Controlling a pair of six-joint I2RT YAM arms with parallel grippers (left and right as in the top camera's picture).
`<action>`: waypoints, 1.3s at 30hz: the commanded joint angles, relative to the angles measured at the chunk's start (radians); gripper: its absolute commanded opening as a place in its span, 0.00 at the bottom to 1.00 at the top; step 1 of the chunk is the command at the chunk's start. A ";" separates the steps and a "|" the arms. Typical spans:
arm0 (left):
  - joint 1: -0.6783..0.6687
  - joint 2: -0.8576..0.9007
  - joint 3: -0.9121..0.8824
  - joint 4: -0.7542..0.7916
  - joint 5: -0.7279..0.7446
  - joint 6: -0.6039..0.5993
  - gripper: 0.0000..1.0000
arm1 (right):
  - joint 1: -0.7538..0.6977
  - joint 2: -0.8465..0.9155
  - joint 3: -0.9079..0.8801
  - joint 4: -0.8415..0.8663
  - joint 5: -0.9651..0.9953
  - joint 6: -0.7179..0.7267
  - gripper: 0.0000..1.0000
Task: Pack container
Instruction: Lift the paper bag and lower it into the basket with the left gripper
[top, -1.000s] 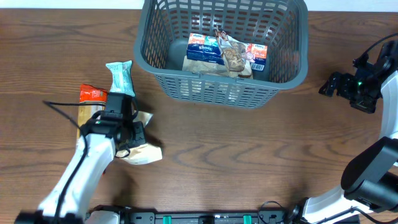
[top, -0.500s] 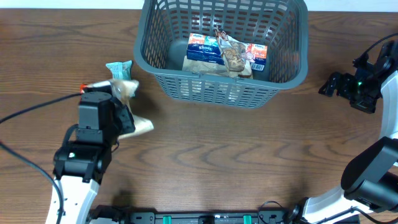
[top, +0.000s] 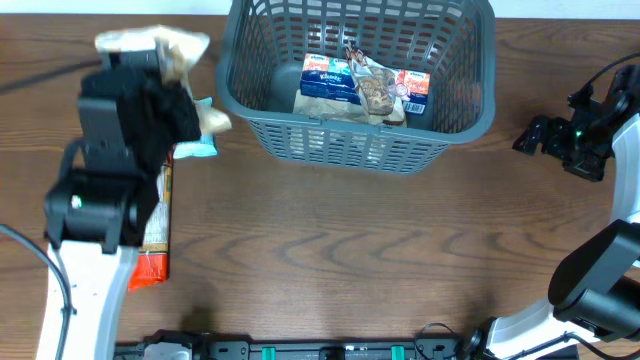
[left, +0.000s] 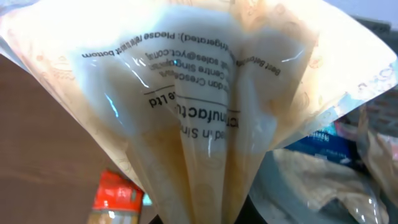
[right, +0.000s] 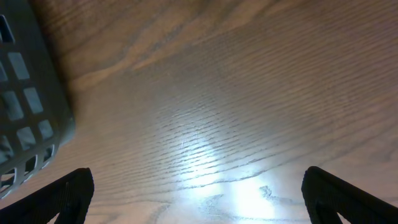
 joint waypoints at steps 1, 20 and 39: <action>-0.002 0.065 0.142 -0.018 0.024 0.095 0.06 | -0.003 0.003 -0.005 0.004 -0.008 -0.006 0.99; -0.232 0.317 0.421 -0.061 0.097 0.428 0.06 | -0.003 0.003 -0.005 0.025 -0.008 -0.024 0.99; -0.328 0.601 0.420 -0.154 0.097 0.571 0.06 | -0.003 0.003 -0.005 0.019 -0.008 -0.024 0.99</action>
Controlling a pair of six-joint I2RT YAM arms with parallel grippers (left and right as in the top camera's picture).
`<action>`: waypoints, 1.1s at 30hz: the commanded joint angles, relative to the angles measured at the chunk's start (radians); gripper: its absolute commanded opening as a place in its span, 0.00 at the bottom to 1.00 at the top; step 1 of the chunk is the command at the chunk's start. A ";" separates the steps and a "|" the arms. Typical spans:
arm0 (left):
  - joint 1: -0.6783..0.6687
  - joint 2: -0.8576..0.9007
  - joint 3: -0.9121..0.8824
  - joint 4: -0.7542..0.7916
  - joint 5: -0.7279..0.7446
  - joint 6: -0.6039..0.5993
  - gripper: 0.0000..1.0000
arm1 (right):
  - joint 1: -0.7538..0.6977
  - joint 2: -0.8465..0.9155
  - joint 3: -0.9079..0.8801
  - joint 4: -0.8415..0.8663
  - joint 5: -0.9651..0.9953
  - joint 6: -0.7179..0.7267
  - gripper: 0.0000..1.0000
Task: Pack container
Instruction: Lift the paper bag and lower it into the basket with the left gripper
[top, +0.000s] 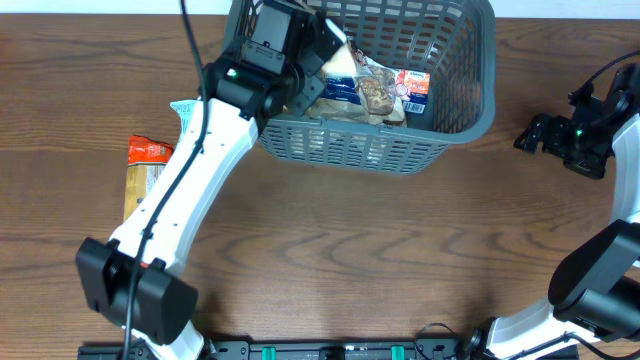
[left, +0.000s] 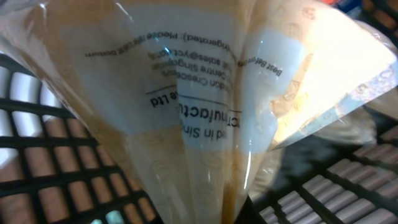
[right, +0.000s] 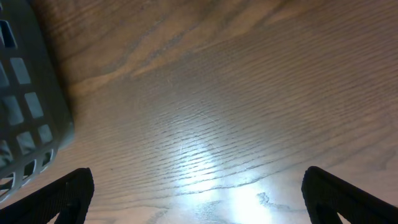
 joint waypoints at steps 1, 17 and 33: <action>-0.010 0.013 0.032 -0.049 -0.012 0.060 0.06 | -0.003 0.003 -0.005 0.000 -0.008 -0.014 0.99; -0.058 0.016 0.032 -0.153 -0.054 0.062 0.17 | -0.003 0.003 -0.005 -0.005 -0.008 -0.014 0.99; -0.054 0.003 0.032 -0.108 -0.152 0.064 0.39 | -0.003 0.003 -0.005 -0.005 -0.008 -0.014 0.99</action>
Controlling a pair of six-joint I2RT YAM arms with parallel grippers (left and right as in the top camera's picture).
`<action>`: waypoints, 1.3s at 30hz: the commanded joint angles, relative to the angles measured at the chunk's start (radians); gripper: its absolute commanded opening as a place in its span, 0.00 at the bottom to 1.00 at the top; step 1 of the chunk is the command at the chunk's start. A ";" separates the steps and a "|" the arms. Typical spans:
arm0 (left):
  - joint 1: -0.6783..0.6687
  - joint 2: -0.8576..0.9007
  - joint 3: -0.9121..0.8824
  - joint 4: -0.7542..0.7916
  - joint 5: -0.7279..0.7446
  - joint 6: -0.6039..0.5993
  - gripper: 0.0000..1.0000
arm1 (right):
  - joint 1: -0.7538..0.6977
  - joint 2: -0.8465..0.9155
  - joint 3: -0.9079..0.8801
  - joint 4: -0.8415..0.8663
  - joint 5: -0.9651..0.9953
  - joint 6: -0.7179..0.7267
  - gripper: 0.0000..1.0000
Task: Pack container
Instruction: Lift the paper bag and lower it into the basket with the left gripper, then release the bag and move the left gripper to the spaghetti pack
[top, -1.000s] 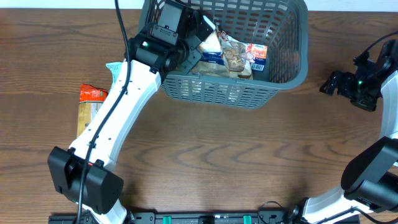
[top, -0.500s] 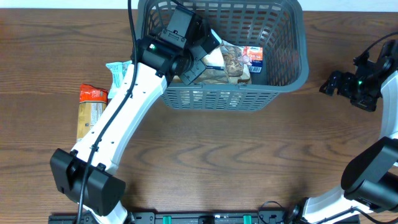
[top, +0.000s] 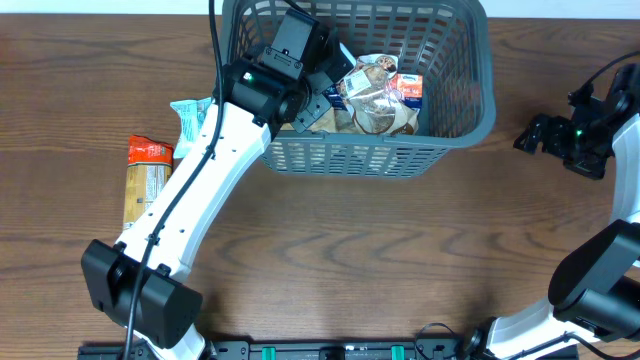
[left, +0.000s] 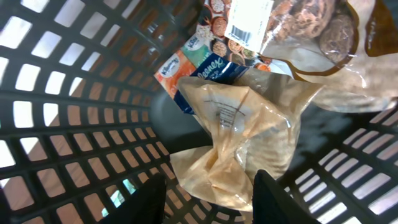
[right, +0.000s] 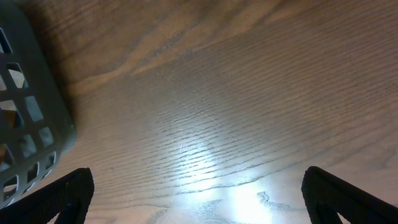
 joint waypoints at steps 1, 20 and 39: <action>0.009 -0.002 0.000 0.018 -0.040 0.008 0.40 | -0.003 0.003 -0.005 -0.002 -0.008 -0.013 0.99; 0.330 -0.260 0.000 -0.044 -0.170 -0.266 0.85 | -0.003 0.003 -0.005 0.000 -0.008 -0.021 0.99; 0.603 -0.465 -0.446 -0.302 -0.168 -0.518 0.99 | -0.003 0.003 -0.005 0.004 -0.008 -0.021 0.99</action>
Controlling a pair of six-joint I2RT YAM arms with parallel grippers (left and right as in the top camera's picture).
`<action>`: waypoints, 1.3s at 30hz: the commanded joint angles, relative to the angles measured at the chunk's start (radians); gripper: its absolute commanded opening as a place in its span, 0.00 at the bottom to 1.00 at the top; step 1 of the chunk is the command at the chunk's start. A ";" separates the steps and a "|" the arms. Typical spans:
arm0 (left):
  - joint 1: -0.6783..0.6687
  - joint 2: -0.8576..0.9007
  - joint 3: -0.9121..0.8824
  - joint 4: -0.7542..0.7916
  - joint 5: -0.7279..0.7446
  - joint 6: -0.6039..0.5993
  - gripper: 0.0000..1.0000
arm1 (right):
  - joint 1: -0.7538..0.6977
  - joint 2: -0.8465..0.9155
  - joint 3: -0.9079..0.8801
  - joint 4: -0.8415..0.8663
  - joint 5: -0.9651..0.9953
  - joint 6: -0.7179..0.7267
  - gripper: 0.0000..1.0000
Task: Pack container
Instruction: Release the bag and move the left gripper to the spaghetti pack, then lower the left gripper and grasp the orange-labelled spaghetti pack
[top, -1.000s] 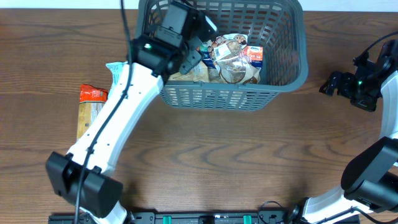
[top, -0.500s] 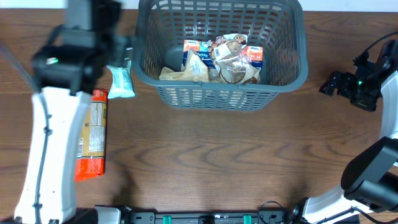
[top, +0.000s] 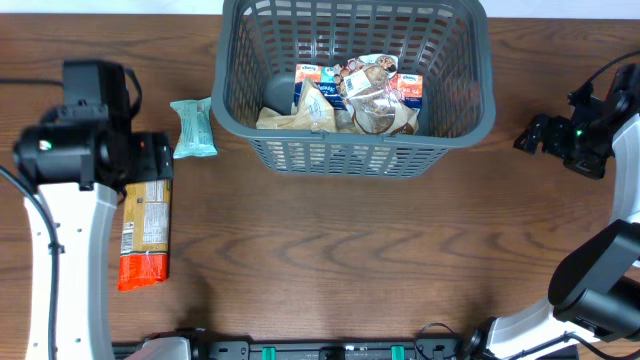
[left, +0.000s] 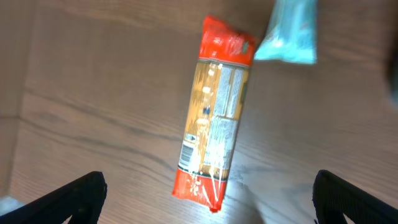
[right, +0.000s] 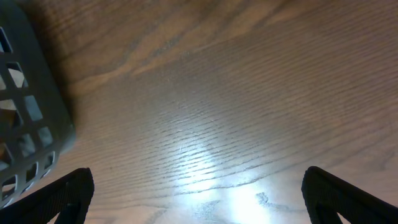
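The grey basket (top: 455, 125) stands at the back middle and holds a tan clear bag (top: 290, 115), tissue packs and a cookie bag (top: 375, 95). On the table left of it lie a long orange-and-red packet (top: 142, 235) (left: 214, 146) and a teal pouch (top: 192, 128) (left: 289, 34). My left gripper (left: 208, 202) hangs wide open above the orange packet, holding nothing. At the far right, my right gripper (right: 196, 199) is open over bare wood, beside the basket's corner (right: 25, 112).
The left arm's body (top: 75, 150) covers the upper end of the orange packet in the overhead view. The right arm (top: 580, 135) sits at the right edge. Brown wood table (top: 380, 260) spreads in front of the basket.
My left gripper has left the basket and now hangs open over the orange packet at the table's left. The tan bag stays in the basket. The right arm is unchanged.
My left gripper first held the tan clear bag up at the table's left. Then it carried the bag over the basket's left rim. Then it was open inside the basket with the bag lying below. Now it is back at the left over the orange packet.
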 joint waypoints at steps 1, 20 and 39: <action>0.039 -0.028 -0.143 0.056 -0.006 -0.001 0.99 | -0.003 0.003 -0.005 0.000 -0.008 -0.013 0.99; 0.343 0.099 -0.430 0.348 0.369 0.309 0.99 | -0.002 0.003 -0.005 0.001 -0.009 -0.013 0.99; 0.348 0.389 -0.430 0.505 0.389 0.340 0.99 | -0.002 0.003 -0.005 -0.014 -0.009 -0.012 0.99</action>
